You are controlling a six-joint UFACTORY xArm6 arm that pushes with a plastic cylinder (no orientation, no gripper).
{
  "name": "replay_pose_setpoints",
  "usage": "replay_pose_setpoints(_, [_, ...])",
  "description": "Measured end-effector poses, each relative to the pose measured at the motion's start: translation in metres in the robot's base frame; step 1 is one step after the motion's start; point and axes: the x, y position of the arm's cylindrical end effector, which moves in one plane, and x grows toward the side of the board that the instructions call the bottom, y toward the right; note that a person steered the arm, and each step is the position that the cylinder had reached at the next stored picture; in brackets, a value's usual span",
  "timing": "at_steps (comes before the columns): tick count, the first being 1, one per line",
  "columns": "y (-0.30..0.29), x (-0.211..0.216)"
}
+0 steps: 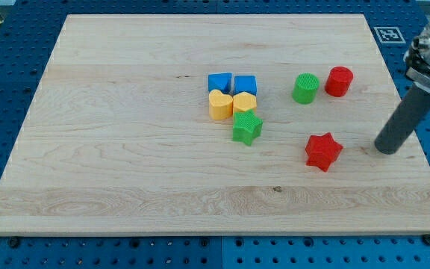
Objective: Move red star closer to the green star
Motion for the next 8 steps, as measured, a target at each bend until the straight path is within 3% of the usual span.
replay_pose_setpoints(2, [-0.071, 0.014])
replay_pose_setpoints(4, [-0.078, 0.017])
replay_pose_setpoints(8, [-0.145, 0.065])
